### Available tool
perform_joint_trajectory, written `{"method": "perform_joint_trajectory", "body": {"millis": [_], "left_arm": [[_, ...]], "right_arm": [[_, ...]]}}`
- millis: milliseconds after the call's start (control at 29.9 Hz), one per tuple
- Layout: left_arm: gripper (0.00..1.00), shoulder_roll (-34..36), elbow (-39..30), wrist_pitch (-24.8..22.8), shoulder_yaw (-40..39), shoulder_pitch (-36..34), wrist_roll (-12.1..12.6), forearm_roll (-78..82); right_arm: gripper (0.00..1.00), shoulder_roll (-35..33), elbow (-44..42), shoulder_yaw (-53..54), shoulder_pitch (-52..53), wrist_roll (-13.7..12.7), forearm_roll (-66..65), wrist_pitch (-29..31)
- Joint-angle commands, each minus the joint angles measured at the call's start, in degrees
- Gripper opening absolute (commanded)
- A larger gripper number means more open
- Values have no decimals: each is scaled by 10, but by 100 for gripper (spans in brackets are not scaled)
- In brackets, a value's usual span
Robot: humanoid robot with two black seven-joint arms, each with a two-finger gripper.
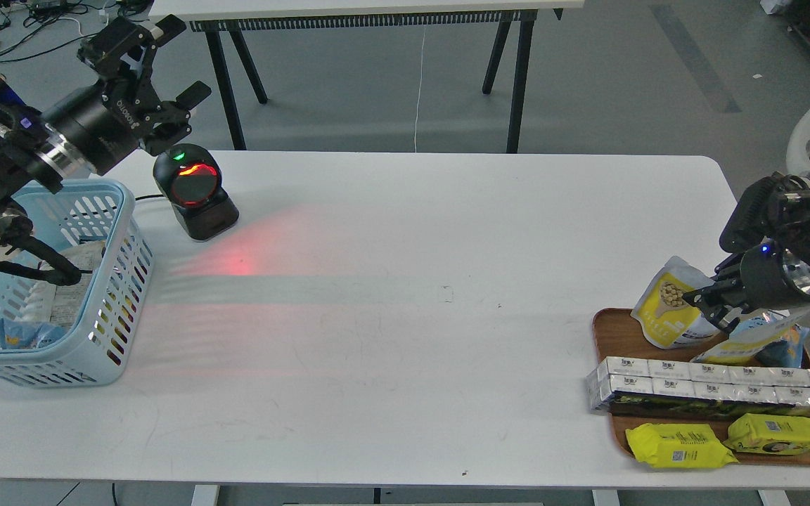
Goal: Scan snack and place in basket
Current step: 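Grasp the yellow snack bag with the right gripper and lift it, then carry the bag toward the table center and set it down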
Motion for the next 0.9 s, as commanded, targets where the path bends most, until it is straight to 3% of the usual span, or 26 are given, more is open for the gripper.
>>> {"method": "perform_joint_trajectory", "body": {"millis": [0,334,535,869], "left_arm": [[100,1,0,0,0,0,0,0],[100,7,0,0,-1,-3,0,0],[100,6,45,0,-6,-10,0,-5],[100,9,59,0,-6,-12,0,-7]], "right_arm": [[0,-1,0,9,1,0,0,0],[0,16,3,46,54,0,0,0],[0,124,4,46,132,0,0,0],[0,345,-1,46,142,0,0,0]]}}
